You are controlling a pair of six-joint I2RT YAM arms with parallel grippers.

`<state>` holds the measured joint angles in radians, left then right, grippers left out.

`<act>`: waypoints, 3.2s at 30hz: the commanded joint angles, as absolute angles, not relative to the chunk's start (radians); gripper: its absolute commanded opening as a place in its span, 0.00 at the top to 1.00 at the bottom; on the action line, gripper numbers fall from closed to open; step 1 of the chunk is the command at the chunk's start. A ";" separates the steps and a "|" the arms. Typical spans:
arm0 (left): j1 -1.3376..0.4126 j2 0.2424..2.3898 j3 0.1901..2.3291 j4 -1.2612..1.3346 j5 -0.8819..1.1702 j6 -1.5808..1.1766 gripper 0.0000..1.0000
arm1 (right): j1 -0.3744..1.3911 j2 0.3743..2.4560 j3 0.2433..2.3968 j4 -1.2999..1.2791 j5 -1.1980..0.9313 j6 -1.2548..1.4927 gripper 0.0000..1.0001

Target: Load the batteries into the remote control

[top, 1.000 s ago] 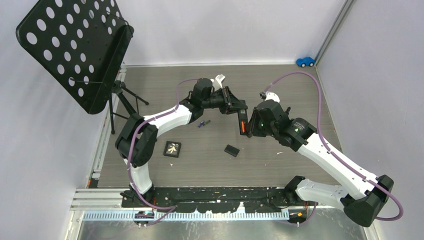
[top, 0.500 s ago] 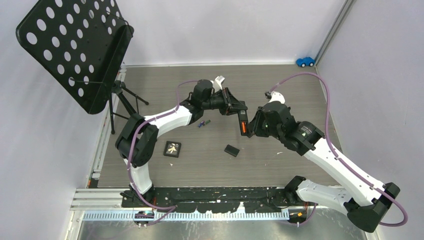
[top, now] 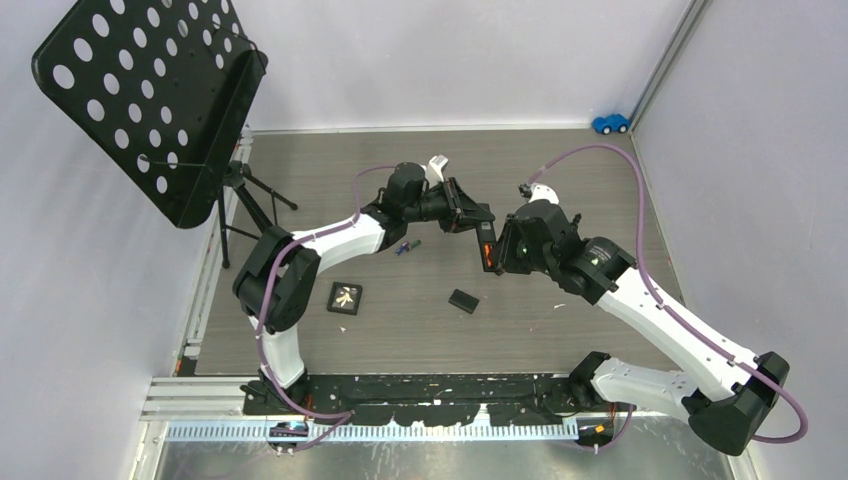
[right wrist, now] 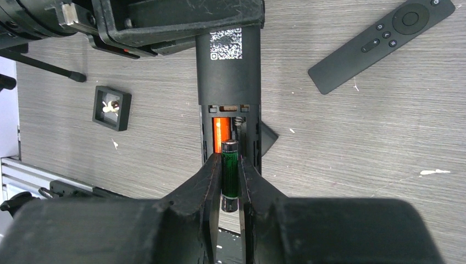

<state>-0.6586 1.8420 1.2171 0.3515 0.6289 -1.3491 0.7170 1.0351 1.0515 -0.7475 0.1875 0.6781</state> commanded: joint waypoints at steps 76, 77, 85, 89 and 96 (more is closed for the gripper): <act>-0.646 1.835 1.198 0.461 0.655 -1.400 1.00 | 0.712 1.010 1.166 -0.813 0.280 0.708 0.66; -0.646 1.832 1.198 0.464 0.654 -1.405 1.00 | 0.712 0.996 1.157 -0.798 0.280 0.710 0.66; -0.640 1.827 1.110 0.724 0.531 -1.703 1.00 | 0.712 0.751 0.995 -0.631 0.383 0.968 0.29; -0.650 1.841 1.112 0.787 0.508 -1.818 1.00 | 0.712 0.621 0.881 -0.527 0.401 1.117 0.23; -0.659 1.810 1.117 0.801 0.491 -1.842 1.00 | 0.712 0.524 0.775 -0.434 0.396 1.275 0.21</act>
<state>-0.6518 1.8473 1.1034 0.7048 0.5106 -1.7912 0.7158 0.5434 0.8135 -0.5598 0.3656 1.1378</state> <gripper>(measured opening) 0.180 0.790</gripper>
